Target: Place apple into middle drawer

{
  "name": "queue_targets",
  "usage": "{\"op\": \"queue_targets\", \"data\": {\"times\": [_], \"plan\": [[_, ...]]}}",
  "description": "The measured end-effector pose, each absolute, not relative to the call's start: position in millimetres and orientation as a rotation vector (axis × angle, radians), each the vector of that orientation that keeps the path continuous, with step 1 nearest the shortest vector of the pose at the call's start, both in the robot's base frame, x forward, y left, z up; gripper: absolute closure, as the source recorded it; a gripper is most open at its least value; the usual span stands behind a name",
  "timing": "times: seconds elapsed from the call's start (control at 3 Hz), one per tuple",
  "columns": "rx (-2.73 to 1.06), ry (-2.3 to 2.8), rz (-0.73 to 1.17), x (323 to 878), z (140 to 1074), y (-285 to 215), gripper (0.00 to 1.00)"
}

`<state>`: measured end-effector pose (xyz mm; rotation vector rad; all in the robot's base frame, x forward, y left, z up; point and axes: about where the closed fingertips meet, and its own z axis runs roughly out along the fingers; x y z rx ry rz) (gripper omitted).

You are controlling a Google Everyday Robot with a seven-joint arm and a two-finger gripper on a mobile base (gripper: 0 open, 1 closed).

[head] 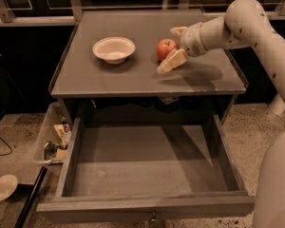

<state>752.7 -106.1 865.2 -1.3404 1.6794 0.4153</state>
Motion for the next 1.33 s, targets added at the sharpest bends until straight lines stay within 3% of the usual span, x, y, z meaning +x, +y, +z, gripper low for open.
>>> {"op": "queue_targets", "data": {"times": [0.33, 1.33], "plan": [[-1.340, 1.679, 0.415, 752.7, 865.2, -106.1, 0.22], [-1.340, 1.679, 0.415, 752.7, 865.1, -106.0, 0.92]]}}
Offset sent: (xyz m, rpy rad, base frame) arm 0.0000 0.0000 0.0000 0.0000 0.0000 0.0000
